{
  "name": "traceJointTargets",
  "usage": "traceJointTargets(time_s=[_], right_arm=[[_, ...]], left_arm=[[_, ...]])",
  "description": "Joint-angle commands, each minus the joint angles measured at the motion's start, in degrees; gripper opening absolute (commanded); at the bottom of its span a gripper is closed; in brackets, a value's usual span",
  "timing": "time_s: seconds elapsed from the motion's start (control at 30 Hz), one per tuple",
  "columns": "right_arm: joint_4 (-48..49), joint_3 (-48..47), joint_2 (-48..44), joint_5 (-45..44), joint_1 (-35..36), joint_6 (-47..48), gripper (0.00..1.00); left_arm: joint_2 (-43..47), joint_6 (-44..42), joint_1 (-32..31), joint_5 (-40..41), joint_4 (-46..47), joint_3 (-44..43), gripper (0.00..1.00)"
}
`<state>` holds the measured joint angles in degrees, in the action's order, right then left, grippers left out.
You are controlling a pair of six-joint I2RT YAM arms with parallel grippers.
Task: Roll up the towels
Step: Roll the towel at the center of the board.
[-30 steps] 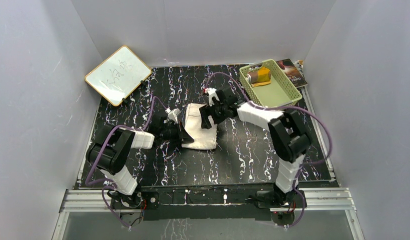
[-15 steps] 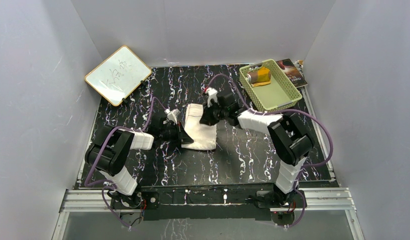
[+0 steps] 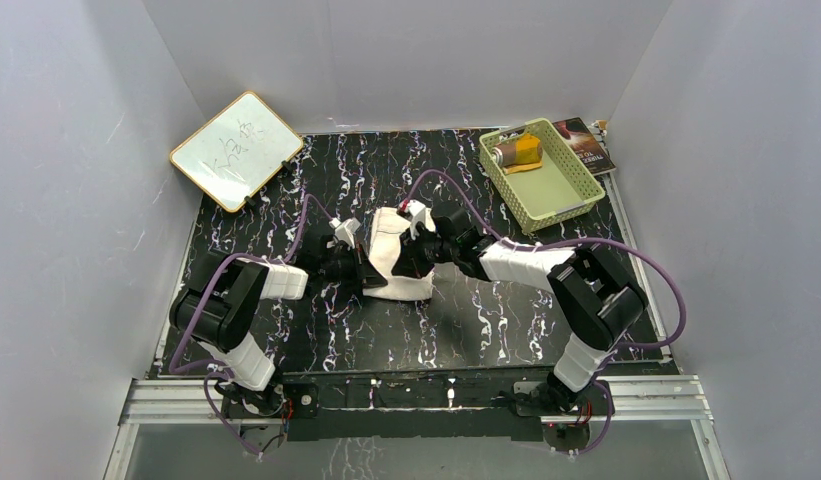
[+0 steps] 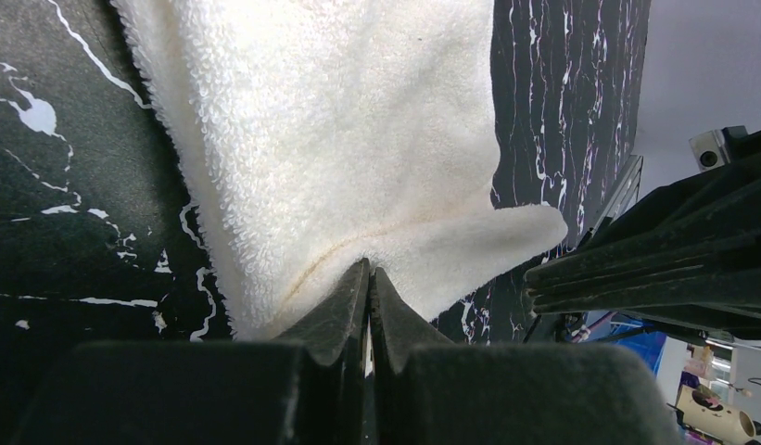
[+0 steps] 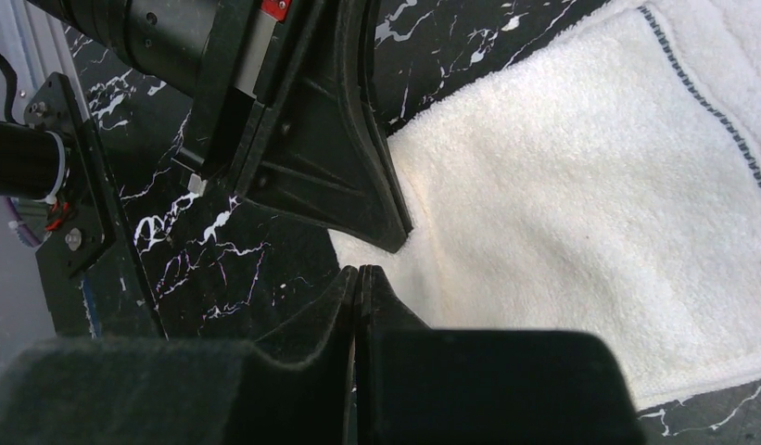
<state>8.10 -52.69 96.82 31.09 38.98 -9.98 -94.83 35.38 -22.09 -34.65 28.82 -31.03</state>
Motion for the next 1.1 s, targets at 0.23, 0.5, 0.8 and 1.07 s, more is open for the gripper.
traceJointTargets(time_s=[0.23, 0.5, 0.8, 1.07], right_arm=[[7.87, 5.53, 0.81, 4.26, -0.16, -1.33, 0.00], [14.36, 10.67, 1.79, 6.84, -5.02, -4.76, 0.00], [11.72, 9.36, 4.83, 5.75, -7.75, -6.45, 0.00], [5.54, 7.07, 6.16, 3.65, -7.81, -6.01, 0.00]], left_arm=[[-2.21, -2.75, 0.11, 2.81, -7.44, -0.08, 0.00], [-2.33, -3.04, 0.11, 3.23, -8.66, -0.42, 0.00], [-2.32, -3.32, 0.11, 3.55, -9.44, -0.83, 0.00], [-2.20, -3.31, 0.11, 3.33, -9.31, -0.62, 0.00]])
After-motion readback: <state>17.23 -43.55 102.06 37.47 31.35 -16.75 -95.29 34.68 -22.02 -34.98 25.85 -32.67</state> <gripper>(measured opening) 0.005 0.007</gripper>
